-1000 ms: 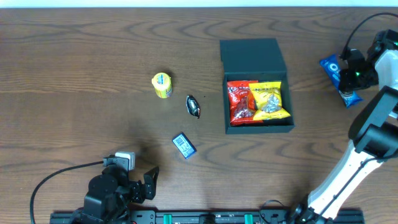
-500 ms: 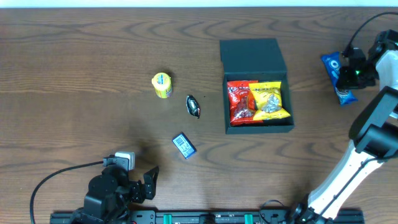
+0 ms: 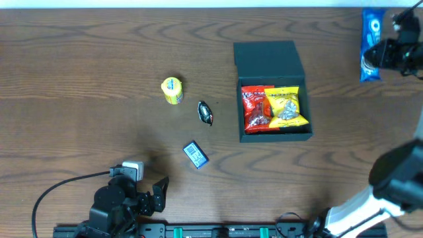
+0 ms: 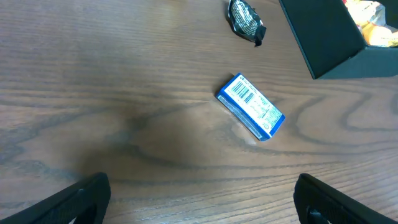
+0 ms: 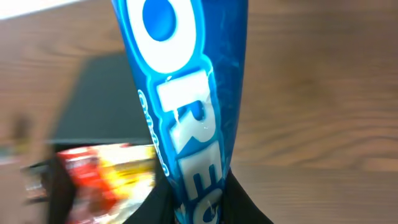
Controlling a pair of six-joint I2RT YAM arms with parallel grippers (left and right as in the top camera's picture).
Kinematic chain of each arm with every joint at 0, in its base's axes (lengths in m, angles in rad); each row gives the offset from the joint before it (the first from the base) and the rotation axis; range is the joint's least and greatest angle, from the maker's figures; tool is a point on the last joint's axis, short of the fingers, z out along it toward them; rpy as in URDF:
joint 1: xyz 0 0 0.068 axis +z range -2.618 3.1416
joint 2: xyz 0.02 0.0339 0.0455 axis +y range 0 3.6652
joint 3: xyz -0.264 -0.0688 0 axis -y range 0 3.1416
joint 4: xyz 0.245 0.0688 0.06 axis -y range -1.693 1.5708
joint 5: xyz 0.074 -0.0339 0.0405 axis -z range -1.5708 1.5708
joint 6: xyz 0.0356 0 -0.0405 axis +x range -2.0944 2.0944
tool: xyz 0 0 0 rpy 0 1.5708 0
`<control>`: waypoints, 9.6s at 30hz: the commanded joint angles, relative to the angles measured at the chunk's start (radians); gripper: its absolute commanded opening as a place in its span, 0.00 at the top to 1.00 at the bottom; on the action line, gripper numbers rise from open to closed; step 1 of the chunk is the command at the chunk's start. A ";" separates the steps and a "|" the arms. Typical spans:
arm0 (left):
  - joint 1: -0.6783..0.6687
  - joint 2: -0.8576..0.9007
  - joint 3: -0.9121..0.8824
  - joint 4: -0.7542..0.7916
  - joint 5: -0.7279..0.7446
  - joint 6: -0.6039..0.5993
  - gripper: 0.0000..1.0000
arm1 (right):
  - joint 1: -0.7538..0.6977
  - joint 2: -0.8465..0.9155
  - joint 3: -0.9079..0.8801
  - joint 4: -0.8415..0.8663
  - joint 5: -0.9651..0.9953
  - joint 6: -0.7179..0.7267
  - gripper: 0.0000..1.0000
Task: Pack container
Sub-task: 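Lift the Oreo pack and lower it into the box's right side, then open the right gripper and withdraw it from the box, then move the left gripper to the yellow Mentos bottle and grasp it, then lift the Mentos bottle and lower it into the box's left front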
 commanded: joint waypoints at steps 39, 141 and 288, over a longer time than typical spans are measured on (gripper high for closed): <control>0.003 -0.006 -0.006 0.000 0.001 -0.004 0.05 | 0.299 -0.071 -0.571 0.022 0.117 0.253 0.98; 0.003 -0.006 -0.006 -0.003 0.008 -0.090 0.05 | 0.397 -0.406 -0.920 0.423 -0.121 0.313 0.01; 0.032 1.491 0.759 0.730 -0.136 -0.030 0.94 | 0.299 -0.826 -0.723 0.055 0.450 0.268 0.01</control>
